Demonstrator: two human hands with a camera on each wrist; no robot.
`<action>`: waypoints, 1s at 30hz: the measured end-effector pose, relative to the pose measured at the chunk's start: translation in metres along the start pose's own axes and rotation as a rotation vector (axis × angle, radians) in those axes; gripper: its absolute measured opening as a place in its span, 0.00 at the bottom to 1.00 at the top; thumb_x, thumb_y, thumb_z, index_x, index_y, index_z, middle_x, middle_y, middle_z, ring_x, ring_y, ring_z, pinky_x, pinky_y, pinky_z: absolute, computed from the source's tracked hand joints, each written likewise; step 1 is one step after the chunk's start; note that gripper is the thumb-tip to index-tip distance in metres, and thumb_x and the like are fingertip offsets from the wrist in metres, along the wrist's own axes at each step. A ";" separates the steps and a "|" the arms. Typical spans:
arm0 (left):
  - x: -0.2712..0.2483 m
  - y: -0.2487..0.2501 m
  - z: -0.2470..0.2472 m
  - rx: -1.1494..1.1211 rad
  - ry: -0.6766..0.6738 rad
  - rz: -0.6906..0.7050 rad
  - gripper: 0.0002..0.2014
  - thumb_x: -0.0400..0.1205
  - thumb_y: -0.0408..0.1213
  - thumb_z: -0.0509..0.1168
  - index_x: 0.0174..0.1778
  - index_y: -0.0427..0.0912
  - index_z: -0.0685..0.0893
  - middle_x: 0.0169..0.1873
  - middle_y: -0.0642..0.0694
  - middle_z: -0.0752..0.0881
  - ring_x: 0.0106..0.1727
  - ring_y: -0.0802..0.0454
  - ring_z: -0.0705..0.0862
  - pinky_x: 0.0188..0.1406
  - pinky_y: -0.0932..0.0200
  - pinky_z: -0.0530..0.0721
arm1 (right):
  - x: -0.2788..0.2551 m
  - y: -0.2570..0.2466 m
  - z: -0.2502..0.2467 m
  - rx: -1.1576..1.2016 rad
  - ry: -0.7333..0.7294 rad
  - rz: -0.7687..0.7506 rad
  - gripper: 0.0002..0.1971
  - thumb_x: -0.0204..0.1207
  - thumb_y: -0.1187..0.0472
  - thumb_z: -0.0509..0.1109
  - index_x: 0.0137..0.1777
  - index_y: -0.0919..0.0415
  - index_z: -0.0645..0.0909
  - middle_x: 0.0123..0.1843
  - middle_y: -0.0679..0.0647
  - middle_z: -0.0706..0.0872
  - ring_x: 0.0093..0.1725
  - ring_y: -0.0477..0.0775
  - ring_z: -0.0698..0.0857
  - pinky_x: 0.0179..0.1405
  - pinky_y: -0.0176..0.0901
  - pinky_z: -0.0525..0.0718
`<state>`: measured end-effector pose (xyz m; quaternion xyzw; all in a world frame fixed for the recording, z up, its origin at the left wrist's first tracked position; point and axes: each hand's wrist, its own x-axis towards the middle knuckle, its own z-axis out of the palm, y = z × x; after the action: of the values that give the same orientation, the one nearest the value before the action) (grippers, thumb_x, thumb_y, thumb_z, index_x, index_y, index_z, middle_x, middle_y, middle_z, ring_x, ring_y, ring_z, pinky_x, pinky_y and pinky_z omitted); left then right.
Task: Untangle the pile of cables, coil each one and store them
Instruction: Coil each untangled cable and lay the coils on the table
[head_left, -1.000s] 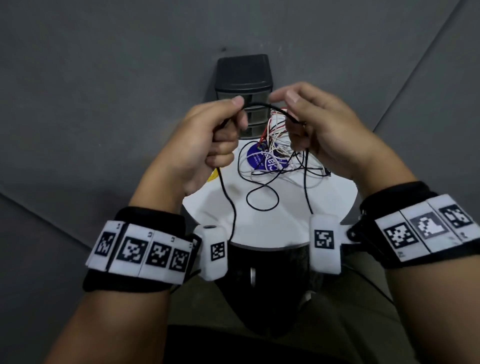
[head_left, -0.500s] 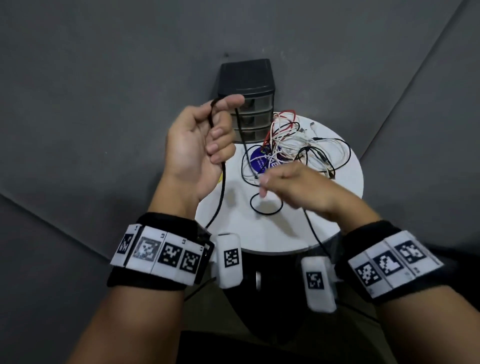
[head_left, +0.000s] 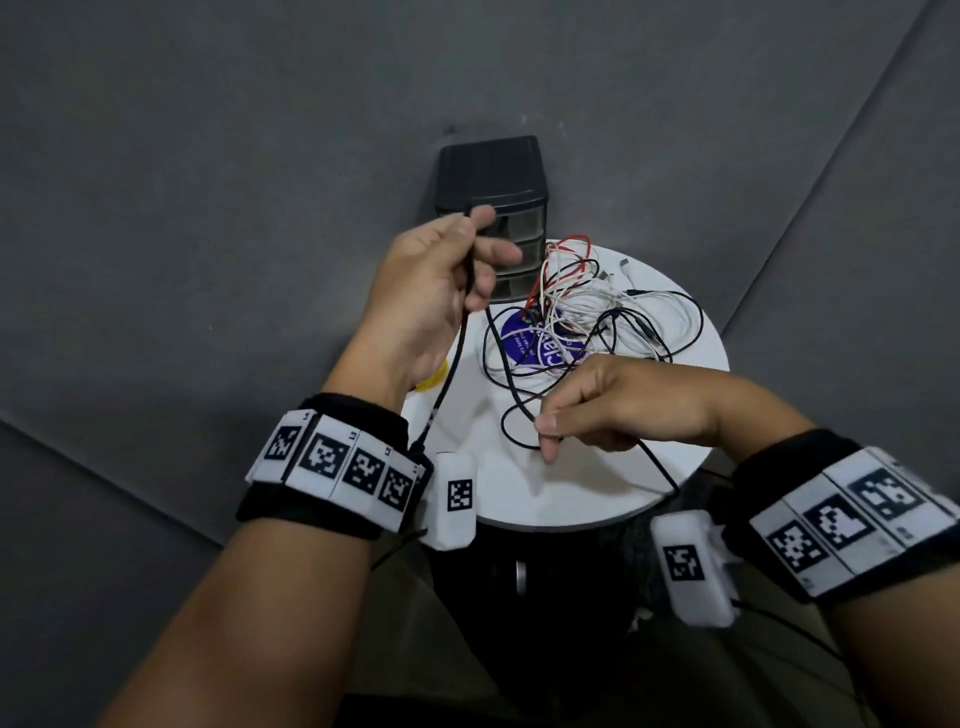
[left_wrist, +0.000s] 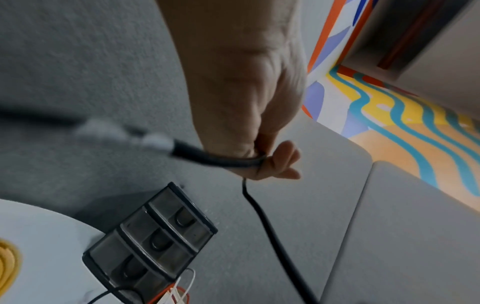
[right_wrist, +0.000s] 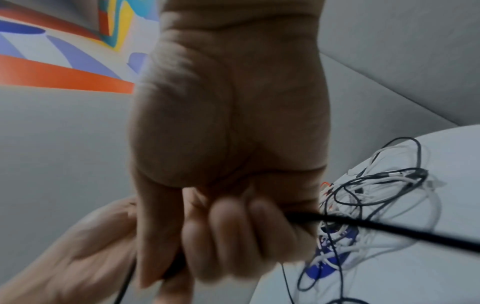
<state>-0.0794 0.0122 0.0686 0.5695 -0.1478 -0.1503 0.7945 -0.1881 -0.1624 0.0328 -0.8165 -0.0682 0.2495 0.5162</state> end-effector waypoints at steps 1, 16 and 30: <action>0.001 -0.003 0.001 0.071 -0.006 0.005 0.15 0.92 0.33 0.56 0.70 0.32 0.81 0.30 0.46 0.86 0.21 0.58 0.70 0.18 0.67 0.64 | 0.001 -0.001 -0.001 0.014 -0.002 0.008 0.11 0.86 0.61 0.68 0.52 0.70 0.88 0.24 0.57 0.69 0.23 0.50 0.67 0.25 0.41 0.65; -0.008 -0.006 0.005 0.108 -0.175 -0.107 0.17 0.90 0.35 0.60 0.38 0.39 0.90 0.25 0.50 0.68 0.20 0.61 0.57 0.14 0.70 0.55 | 0.042 -0.034 -0.016 0.250 0.603 -0.252 0.09 0.87 0.60 0.66 0.64 0.52 0.75 0.48 0.68 0.84 0.36 0.55 0.83 0.35 0.48 0.80; -0.018 -0.011 -0.012 -0.164 -0.464 -0.154 0.17 0.87 0.34 0.53 0.61 0.33 0.85 0.26 0.52 0.61 0.23 0.59 0.52 0.18 0.63 0.48 | 0.037 -0.004 -0.026 0.101 0.749 0.097 0.17 0.88 0.57 0.59 0.35 0.54 0.72 0.25 0.48 0.69 0.22 0.47 0.65 0.22 0.36 0.60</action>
<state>-0.0917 0.0266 0.0536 0.4632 -0.2699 -0.3485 0.7689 -0.1435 -0.1678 0.0332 -0.8269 0.1761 -0.0391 0.5326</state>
